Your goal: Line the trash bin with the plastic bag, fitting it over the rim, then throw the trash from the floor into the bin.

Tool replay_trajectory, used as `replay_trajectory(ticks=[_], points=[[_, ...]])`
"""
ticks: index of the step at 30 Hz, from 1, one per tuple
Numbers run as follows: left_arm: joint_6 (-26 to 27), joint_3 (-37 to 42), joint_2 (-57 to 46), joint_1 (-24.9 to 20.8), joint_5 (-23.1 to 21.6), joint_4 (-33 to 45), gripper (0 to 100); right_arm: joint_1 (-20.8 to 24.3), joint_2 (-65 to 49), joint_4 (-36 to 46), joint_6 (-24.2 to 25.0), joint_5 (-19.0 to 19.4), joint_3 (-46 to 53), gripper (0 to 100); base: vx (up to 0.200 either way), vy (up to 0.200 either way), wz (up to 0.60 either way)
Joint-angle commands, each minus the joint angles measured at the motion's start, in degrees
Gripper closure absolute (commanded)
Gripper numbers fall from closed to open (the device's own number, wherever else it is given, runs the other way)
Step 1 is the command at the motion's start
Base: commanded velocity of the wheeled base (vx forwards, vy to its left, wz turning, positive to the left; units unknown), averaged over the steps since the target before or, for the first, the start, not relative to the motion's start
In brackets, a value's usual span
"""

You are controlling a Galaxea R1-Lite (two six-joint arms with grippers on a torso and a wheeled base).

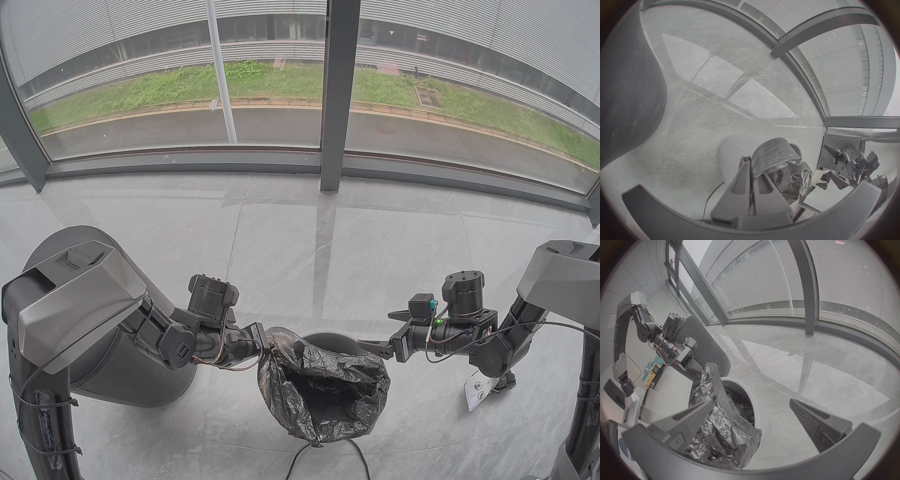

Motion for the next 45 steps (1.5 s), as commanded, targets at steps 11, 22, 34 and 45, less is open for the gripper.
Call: replay_trajectory(ticks=[11, 22, 34, 45], points=[[0.5, -2.4, 2.1, 0.3, 0.9, -0.6, 0, 0.0, -3.0, -2.4, 0.1, 0.0, 5.7, 0, 0.0, 0.0, 0.0], [4.1, -4.0, 2.0, 1.7, 5.0, -0.8, 0, 0.6, -5.5, -2.5, -0.2, 0.1, 7.3, 0, 0.0, 0.0, 0.0], [2.2, 4.7, -3.8, 1.2, 4.8, -0.8, 0, 0.6, -8.8, -2.5, -0.1, 0.1, 10.9, 0, 0.0, 0.0, 0.0], [0.1, 7.8, -3.3, 1.7, 6.5, -0.8, 0, 0.5, -15.0, -2.5, 0.3, 0.1, 15.9, 0, 0.0, 0.0, 0.0]])
